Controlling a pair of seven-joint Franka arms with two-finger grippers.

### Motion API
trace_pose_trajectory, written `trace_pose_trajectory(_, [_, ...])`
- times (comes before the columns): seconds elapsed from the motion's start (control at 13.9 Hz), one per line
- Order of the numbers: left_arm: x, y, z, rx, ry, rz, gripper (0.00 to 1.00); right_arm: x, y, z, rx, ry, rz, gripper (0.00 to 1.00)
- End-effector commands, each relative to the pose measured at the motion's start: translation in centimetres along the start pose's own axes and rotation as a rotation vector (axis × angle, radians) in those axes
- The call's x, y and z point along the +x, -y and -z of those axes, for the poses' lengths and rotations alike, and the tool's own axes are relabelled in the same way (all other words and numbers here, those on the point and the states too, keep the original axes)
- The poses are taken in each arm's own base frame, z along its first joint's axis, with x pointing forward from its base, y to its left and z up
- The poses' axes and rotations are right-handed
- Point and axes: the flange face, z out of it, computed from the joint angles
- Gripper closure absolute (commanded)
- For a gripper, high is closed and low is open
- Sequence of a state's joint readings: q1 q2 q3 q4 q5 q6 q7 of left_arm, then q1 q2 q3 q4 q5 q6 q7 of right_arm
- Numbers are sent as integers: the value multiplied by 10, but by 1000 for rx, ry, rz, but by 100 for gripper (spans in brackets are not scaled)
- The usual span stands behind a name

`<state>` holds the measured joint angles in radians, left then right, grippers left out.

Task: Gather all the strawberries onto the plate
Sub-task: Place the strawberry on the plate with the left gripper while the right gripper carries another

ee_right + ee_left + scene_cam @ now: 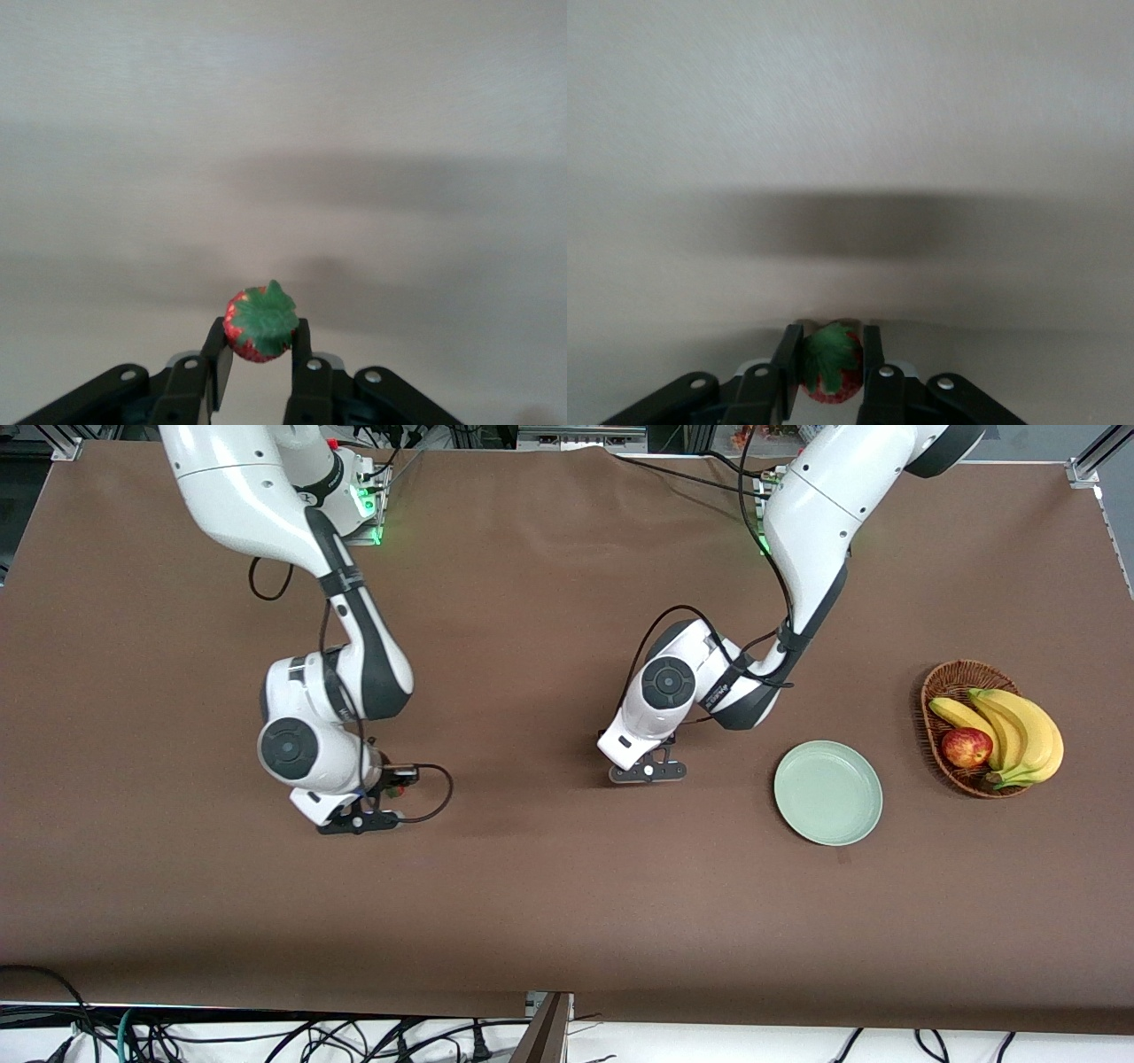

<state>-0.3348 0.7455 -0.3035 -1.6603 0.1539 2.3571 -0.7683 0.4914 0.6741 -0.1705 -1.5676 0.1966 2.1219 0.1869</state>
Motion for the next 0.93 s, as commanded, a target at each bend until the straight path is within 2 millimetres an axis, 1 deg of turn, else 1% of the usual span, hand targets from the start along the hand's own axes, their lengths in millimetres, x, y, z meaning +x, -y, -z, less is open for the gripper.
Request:
trace_pose_trajectory(0.0, [27,35,65,41,-28,-18,90,-8,34,6,15,-34,-90,100])
trace_pose_trajectory(0.07, [35,51,84,60,-13,-45,89,-7,40,5,17,-42,-108,100])
trace_pose_trajectory(0.14, [43,69,100,72,-2,-82,89,-10,55,4,29,-41,-116,100])
trace_pose_trajectory(0.22, [52,92,115,87,10,-130,89,-18,82,3,61,-35,-147,100])
trace_pose_trajectory(0.29, [64,119,126,96,26,-181,89,-21,103,2,86,-44,-206,100])
trace_pose_trajectory(0.36, [76,149,133,99,37,-263,88,-22,126,1,104,-67,-255,100])
trace_pose_trajectory(0.43, [89,179,136,97,43,-352,88,-27,157,-1,129,-93,-290,100])
trace_pose_trajectory(0.5, [99,207,135,92,55,-423,88,-29,184,-4,154,-123,-319,100])
trace_pose_trajectory(0.58, [106,228,132,85,64,-478,88,-34,211,-8,174,-145,-348,100])
trace_pose_trajectory(0.65, [109,244,128,82,73,-521,88,-40,236,-14,196,-166,-358,100])
trace_pose_trajectory(0.72, [113,258,115,76,94,-551,84,-46,260,-21,216,-183,-360,100])
trace_pose_trajectory(0.79, [114,268,103,66,110,-579,84,-53,283,-23,234,-200,-345,100])
trace_pose_trajectory(0.86, [117,278,95,60,121,-586,84,-59,301,-28,251,-213,-326,100])
